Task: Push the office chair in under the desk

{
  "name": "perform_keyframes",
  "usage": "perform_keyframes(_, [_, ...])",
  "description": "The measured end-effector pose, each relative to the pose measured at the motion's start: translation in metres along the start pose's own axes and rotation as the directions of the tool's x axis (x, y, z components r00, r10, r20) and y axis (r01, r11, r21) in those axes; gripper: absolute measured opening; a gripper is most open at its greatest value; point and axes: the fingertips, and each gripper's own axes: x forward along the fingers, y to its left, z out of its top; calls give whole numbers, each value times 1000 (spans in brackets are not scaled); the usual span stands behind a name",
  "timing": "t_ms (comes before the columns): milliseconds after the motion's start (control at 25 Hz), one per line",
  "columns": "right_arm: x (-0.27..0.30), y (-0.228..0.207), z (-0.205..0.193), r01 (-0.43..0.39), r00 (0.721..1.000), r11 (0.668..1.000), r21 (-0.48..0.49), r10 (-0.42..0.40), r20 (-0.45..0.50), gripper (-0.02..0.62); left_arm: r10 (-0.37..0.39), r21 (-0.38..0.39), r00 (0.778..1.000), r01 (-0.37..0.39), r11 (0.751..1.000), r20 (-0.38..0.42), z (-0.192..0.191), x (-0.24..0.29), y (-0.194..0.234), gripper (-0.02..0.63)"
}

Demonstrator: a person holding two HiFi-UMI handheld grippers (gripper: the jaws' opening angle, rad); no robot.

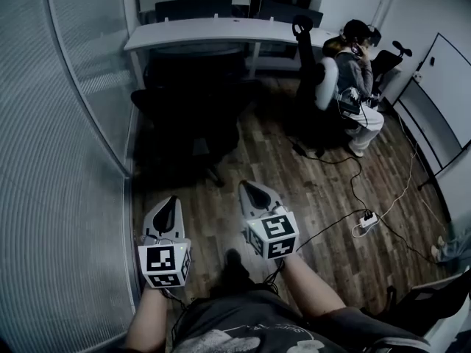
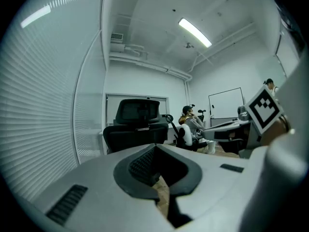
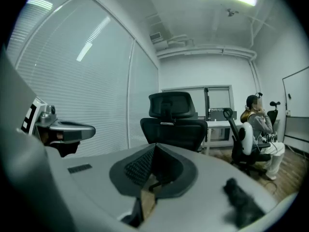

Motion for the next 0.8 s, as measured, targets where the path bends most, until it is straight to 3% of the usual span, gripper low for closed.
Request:
perform_keyframes(400, [-5,-2,6,17,998,999,47,-20,61,21,-31,29,999,30,999,27,10,6,10,14])
perform_keyframes(640, [16,-41,-3,111,991,991,77,-116,60,23,4,60,999,-6,998,31,9,32,26,14])
perform_keyframes(800, [43,-62,2,126,991,990,65,-129,47,23,20,66,1000,-21,998,21,14,62,40,15])
